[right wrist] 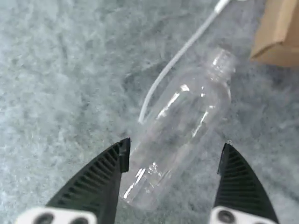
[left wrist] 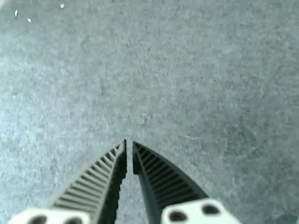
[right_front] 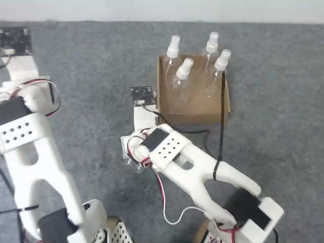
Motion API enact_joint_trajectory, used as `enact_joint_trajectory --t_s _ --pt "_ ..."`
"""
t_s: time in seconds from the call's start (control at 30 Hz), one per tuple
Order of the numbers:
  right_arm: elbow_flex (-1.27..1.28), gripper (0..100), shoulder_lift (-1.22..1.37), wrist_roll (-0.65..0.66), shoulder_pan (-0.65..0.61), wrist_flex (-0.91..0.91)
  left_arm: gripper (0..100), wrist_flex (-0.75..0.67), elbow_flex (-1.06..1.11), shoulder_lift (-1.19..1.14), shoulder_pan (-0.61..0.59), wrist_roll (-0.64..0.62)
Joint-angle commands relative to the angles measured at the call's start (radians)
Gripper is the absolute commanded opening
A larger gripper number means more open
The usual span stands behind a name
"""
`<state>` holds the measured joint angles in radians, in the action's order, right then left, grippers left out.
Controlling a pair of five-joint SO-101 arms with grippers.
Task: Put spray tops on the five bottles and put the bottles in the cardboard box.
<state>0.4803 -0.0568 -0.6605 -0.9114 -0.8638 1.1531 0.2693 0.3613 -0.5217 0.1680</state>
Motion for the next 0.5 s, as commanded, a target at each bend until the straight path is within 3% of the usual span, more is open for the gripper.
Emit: enact_joint_trajectory --t_s 0.0,0.4,0.47 --pt "-0.066 25.7 0.016 -0.026 -0.015 0.015 2 -0.032 -0.039 0.006 -0.003 0.006" --pt "-0.064 24.9 0.105 -0.023 -0.070 0.013 2 -0.032 -0.038 0.008 -0.003 0.005" --pt "-0.064 20.9 0.110 -0.009 -0.070 0.012 2 -0.032 -0.038 0.008 -0.003 0.005"
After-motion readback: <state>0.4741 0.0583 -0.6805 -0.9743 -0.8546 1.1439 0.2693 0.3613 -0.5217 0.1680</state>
